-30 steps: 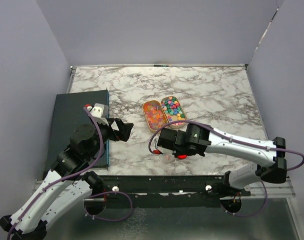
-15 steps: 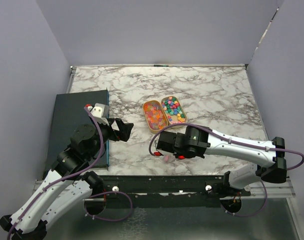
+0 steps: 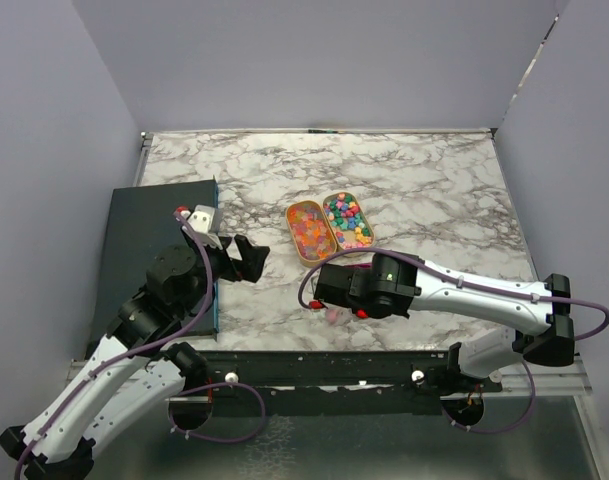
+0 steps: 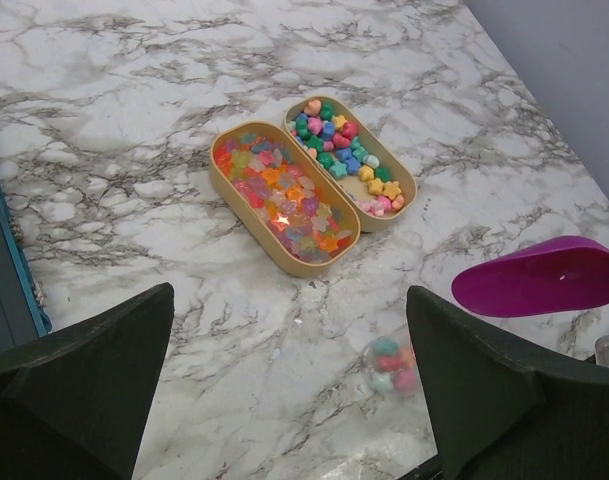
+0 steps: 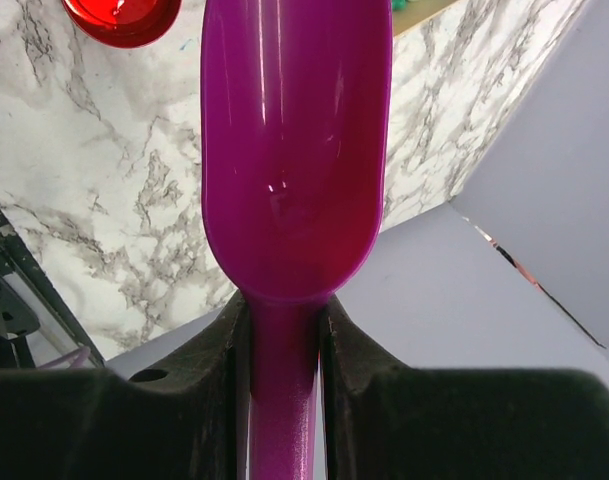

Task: Pack the candies
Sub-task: Place the fake candies in the packing bottle, then adjust the spatula.

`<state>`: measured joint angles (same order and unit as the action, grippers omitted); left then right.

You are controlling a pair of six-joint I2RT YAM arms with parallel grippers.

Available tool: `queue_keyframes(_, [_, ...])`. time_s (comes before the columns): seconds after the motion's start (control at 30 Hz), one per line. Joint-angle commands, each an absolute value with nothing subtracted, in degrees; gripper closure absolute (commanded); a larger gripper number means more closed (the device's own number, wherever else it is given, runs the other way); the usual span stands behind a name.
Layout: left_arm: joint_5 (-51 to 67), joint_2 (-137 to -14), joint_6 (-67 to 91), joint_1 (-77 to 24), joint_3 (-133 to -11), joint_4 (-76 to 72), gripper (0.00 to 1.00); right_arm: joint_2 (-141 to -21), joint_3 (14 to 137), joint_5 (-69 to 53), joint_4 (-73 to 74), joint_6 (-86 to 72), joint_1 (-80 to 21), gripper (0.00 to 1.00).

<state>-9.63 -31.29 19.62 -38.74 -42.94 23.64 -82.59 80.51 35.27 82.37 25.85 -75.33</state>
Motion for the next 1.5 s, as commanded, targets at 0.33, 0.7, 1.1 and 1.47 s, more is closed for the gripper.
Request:
queue_keyframes(0.33, [-0.4,-34.1,19.2,-38.9,-41.8,20.7,0.01,-73.7,76.3,33.0,66.1,21.8,-75.8,1.0])
queue_keyframes(0.7, [6.2,-36.2,19.5,-38.9,-41.1,18.2,0.01,-67.5,65.6,26.6,45.0,22.4,-75.7,0.99])
queue_keyframes(1.1, [8.3,-38.1,19.9,-38.9,-40.7,17.0,0.01,-65.0,59.0,19.6,30.1,24.0,-75.5,0.99])
queue_keyframes(1.47, [9.3,-40.1,19.8,-38.9,-40.7,17.0,0.01,-60.5,55.6,20.4,27.6,23.6,-75.5,1.0])
